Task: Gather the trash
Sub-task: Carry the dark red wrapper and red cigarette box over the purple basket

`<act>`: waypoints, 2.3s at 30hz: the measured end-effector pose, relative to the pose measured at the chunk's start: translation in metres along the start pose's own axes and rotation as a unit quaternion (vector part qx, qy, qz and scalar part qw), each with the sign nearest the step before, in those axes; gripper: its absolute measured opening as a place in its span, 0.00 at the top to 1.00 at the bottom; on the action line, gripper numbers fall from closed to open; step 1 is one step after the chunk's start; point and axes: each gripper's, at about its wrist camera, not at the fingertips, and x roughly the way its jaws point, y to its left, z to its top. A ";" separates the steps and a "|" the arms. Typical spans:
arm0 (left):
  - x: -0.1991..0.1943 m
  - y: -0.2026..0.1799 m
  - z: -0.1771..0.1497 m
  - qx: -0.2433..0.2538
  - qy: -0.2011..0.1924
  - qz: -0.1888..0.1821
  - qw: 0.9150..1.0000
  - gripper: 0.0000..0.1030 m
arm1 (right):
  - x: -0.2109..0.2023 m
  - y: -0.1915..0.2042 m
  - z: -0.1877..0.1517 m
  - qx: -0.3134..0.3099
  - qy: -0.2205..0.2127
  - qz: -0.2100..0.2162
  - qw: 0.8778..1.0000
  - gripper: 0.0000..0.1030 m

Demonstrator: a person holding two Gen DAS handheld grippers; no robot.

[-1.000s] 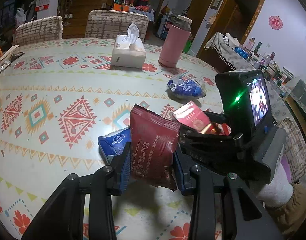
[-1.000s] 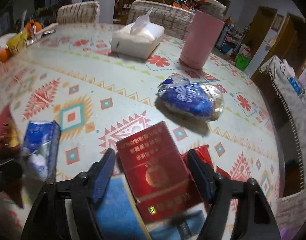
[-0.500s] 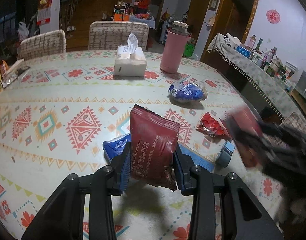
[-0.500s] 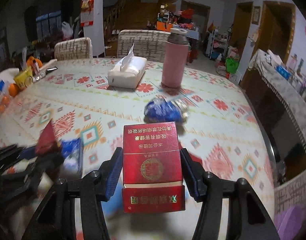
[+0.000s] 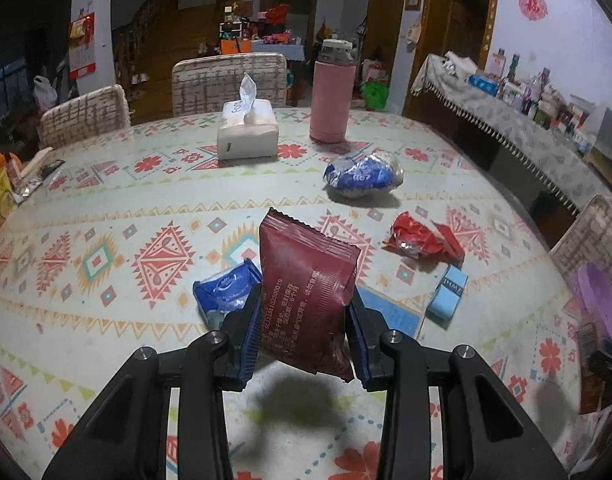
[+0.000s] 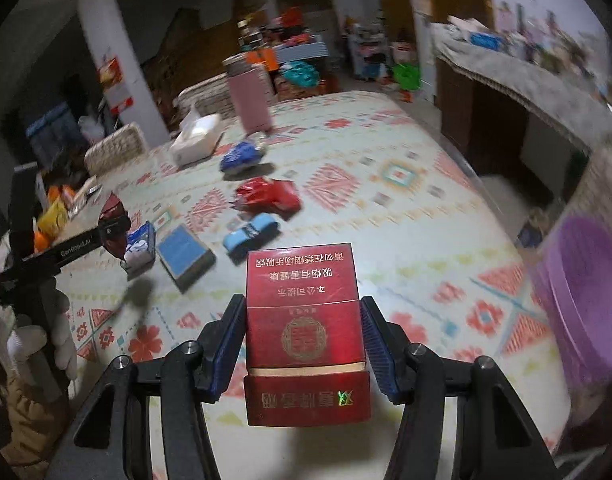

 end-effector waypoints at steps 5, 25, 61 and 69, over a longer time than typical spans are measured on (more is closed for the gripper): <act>-0.029 -0.026 -0.017 0.019 0.001 0.002 1.000 0.64 | -0.017 -0.016 -0.008 0.018 -0.015 0.006 1.000 0.41; -0.072 -0.079 -0.066 0.029 0.020 0.069 0.997 0.64 | -0.027 -0.042 -0.033 0.038 -0.029 0.039 0.998 0.41; -0.060 -0.212 -0.061 0.156 0.028 0.019 0.987 0.64 | -0.074 -0.159 -0.051 0.120 -0.085 -0.005 0.989 0.41; -0.050 -0.283 -0.046 0.201 0.041 -0.067 0.977 0.64 | -0.098 -0.205 -0.052 0.146 -0.106 -0.040 0.983 0.40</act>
